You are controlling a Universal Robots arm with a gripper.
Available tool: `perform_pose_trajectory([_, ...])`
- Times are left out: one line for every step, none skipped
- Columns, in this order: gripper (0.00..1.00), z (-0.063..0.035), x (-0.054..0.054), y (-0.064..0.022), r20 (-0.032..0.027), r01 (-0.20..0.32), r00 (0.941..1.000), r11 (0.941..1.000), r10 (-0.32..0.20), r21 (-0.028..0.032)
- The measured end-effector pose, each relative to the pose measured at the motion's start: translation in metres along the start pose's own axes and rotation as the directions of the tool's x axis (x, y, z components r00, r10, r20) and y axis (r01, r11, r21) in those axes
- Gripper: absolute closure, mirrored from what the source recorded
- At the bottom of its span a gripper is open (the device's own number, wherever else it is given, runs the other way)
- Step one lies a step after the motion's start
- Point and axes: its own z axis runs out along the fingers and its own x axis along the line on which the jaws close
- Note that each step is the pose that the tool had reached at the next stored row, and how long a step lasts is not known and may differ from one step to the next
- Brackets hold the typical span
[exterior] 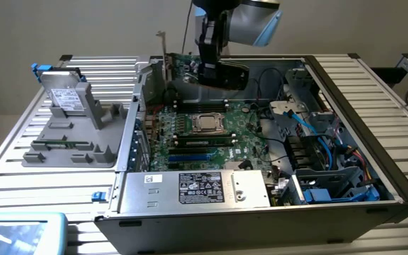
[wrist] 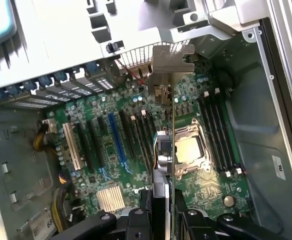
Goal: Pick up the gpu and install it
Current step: 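Insert the gpu into the slot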
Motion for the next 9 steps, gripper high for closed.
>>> perform_pose_trajectory([0.72,0.0002,0.0,0.0,0.0001,0.018,0.9998,0.9998,-0.018,-0.0001])
perform_pose_trajectory([0.72,0.0004,0.0,0.0,0.0002,0.036,0.9994,0.9994,-0.036,0.0002])
perform_pose_trajectory([0.72,0.0007,0.0,-0.0001,-0.0004,0.054,0.9986,0.9986,-0.054,0.0013])
perform_pose_trajectory([0.72,0.0008,0.0,0.0,-0.0021,0.07,0.9975,0.9975,-0.07,0.0027])
perform_pose_trajectory([0.72,0.0011,0.0001,0.0,-0.0038,0.085,0.9964,0.9963,-0.085,0.0052])
perform_pose_trajectory([0.72,0.0014,0.0,0.0,-0.0057,0.1,0.995,0.9949,-0.1,0.0076])
perform_pose_trajectory([0.72,0.0016,0.0,0.0,-0.008,0.115,0.9933,0.9933,-0.115,0.0103])
perform_pose_trajectory([0.72,0.0017,0.0,0.0,-0.0112,0.128,0.9918,0.9917,-0.127,0.0134])
perform_pose_trajectory([0.72,0.0018,0.0,0.0,-0.015,0.139,0.9902,0.9901,-0.139,0.0167])
